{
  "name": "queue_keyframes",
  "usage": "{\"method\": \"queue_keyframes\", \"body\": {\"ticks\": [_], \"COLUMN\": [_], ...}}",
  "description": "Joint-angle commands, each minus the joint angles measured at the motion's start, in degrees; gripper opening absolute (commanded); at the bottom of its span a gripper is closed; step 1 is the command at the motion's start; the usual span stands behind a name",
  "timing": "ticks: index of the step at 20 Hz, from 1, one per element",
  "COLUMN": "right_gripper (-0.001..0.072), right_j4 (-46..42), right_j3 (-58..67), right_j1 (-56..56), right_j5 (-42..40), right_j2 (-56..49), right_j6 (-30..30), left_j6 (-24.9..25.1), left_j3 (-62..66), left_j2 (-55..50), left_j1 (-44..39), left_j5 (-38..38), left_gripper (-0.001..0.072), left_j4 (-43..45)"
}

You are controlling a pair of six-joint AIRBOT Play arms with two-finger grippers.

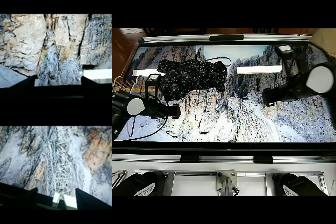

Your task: Fold the shirts.

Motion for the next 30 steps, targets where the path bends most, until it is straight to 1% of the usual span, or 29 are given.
{"method": "queue_keyframes", "body": {"ticks": [1, 2, 4, 6, 7, 9, 11, 13, 15, 19, 21, 22, 23, 24, 25, 28, 29, 30], "right_gripper": [0.0582, 0.0582, 0.0582, 0.0582, 0.0582, 0.0582, 0.0582, 0.0582, 0.0582, 0.0582, 0.0582, 0.0582, 0.0582, 0.0582, 0.0582, 0.0582, 0.0582, 0.0582], "right_j4": [-3.1, -3.0, -2.2, -0.2, 1.8, 5.2, 5.5, 5.3, 5.3, 5.2, 6.1, 7.3, 8.6, 9.5, 9.9, 10.4, 11.2, 11.3], "right_j3": [0.9, 0.9, 0.3, -1.4, -2.3, -3.7, -4.8, -6.4, -8.1, -8.7, -8.7, -8.7, -8.7, -8.7, -8.7, -8.7, -8.7, -8.7], "right_j1": [0.0, 0.0, 0.0, 0.0, 0.0, 0.0, 0.0, 0.0, 0.0, 0.0, 0.1, 0.1, 0.1, 0.1, 0.1, 0.1, 0.1, 0.1], "right_j5": [0.8, 0.7, -1.5, -5.2, -6.8, -9.1, -10.7, -14.6, -18.4, -18.5, -18.5, -18.5, -18.6, -18.6, -18.8, -18.2, -17.9, -17.6], "right_j2": [4.5, 4.7, 4.7, 4.7, 4.7, 4.7, 4.7, 4.7, 4.5, 1.1, -1.2, -2.1, -2.9, -3.3, -3.4, -3.1, -2.7, -2.1], "right_j6": [-0.8, 0.0, 2.7, 5.0, 5.5, 5.7, 5.7, 5.7, 5.7, 5.7, 5.6, 5.2, 4.4, 3.5, 3.0, 2.9, 2.9, 2.9], "left_j6": [2.9, 3.0, 3.7, 8.1, 9.5, 9.6, 9.6, 9.6, 9.6, 9.7, 9.6, 9.6, 9.6, 9.6, 9.6, 9.7, 10.3, 12.0], "left_j3": [0.1, 1.0, 6.7, 16.0, 21.4, 33.9, 44.4, 52.0, 55.1, 55.3, 55.3, 55.3, 55.3, 55.3, 55.5, 55.8, 55.8, 55.8], "left_j2": [-0.9, -2.3, -8.6, -18.1, -23.2, -35.1, -45.6, -54.7, -60.1, -63.6, -64.3, -64.5, -64.6, -64.4, -63.9, -58.7, -55.5, -51.9], "left_j1": [0.1, 1.2, 4.8, 8.5, 9.7, 11.4, 12.2, 12.3, 12.3, 12.5, 12.5, 12.5, 12.6, 12.6, 12.6, 11.9, 11.1, 10.1], "left_j5": [5.6, 8.6, 10.4, 12.4, 13.4, 13.8, 13.3, 13.2, 13.2, 12.6, 13.7, 14.7, 15.4, 15.6, 15.6, 15.3, 15.4, 15.5], "left_gripper": [0.0674, 0.0674, 0.0677, 0.0678, 0.0678, 0.0678, 0.0678, 0.0678, 0.0678, 0.0677, 0.0672, 0.0588, 0.0357, 0.0109, 0.0055, 0.0053, 0.0053, 0.0053], "left_j4": [-4.3, -3.8, -3.7, -3.7, -3.9, -5.0, -8.6, -13.2, -15.1, -15.0, -14.9, -14.8, -14.9, -14.9, -15.0, -15.1, -15.1, -15.1]}}
